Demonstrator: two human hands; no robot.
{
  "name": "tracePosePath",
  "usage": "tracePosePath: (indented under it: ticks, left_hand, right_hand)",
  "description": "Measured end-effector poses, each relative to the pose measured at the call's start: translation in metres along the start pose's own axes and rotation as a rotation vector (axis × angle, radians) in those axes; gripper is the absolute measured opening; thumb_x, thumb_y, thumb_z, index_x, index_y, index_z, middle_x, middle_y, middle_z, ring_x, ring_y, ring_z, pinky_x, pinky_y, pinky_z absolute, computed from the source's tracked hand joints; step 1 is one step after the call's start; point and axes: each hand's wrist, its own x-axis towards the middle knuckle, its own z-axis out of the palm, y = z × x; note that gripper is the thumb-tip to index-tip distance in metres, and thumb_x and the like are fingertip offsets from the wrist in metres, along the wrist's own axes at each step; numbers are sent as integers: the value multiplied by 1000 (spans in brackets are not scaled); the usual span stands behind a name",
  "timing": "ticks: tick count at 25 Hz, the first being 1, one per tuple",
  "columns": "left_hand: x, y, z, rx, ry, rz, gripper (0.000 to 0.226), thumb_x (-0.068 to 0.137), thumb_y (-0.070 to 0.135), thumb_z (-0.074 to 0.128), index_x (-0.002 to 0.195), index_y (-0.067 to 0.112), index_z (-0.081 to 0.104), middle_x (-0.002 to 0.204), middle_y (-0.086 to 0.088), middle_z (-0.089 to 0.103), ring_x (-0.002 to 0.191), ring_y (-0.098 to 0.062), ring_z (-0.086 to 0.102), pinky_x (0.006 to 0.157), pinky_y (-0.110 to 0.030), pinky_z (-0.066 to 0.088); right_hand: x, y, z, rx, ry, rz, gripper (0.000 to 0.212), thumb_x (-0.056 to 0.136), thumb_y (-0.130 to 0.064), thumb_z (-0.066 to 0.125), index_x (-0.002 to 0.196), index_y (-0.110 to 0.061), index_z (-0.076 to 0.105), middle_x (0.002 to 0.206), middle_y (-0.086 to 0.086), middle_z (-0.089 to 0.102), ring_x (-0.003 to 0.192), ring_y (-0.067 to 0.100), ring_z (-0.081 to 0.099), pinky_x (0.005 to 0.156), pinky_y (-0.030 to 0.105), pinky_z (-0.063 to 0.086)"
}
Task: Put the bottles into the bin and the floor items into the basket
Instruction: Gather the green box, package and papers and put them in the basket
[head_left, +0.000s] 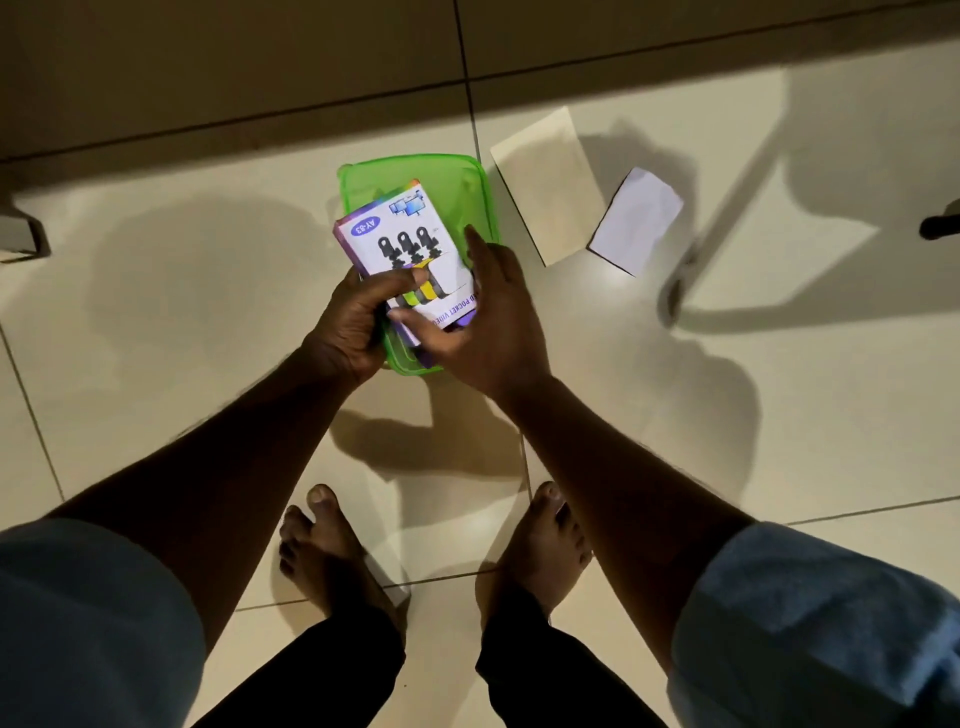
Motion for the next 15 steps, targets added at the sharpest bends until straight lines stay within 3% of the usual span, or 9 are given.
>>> tracePosePath:
  ticks: [3,5,8,12,15]
  left_hand:
    - [6,11,-10,13,40,11,37,78,3,60,114,12,60,97,-4,72,87,-21,68,92,-40,53]
    - [12,20,-11,21,48,36,39,79,3,60,117,10,58,102,-8,67,90,-23,66,96,-43,51]
    - [22,36,-15,8,70,64,40,81,3,59,120,10,56,106,-9,64,89,-23,66,88,-39,55]
    - [29,43,-19,-41,60,30,35,80,3,60,114,11,60,100,-7,67,91,-24,65,89,-41,55]
    - [32,42,-24,-32,56,43,35,80,3,60,114,12,59,103,-8,65,97,-26,63,99,-46,50]
  right_hand:
    - [29,21,-15,47,191,169,57,81,-30,73,125,2,55,112,16,60,100,30,61,85,45,52]
    - [57,47,-28,-148,254,261,47,88,-26,62,126,1,54,116,16,58,105,32,59,91,42,47]
    - [93,77,-41,-442,297,420,58,86,-40,61,131,-6,45,130,14,49,116,32,52,93,41,44]
    - [113,108,-63,-324,429,981,86,75,-57,67,138,-11,31,140,11,36,124,31,45,96,40,41]
    - [112,122,-67,-282,429,1005,89,66,-54,78,131,-11,35,136,8,42,122,29,49,95,37,44]
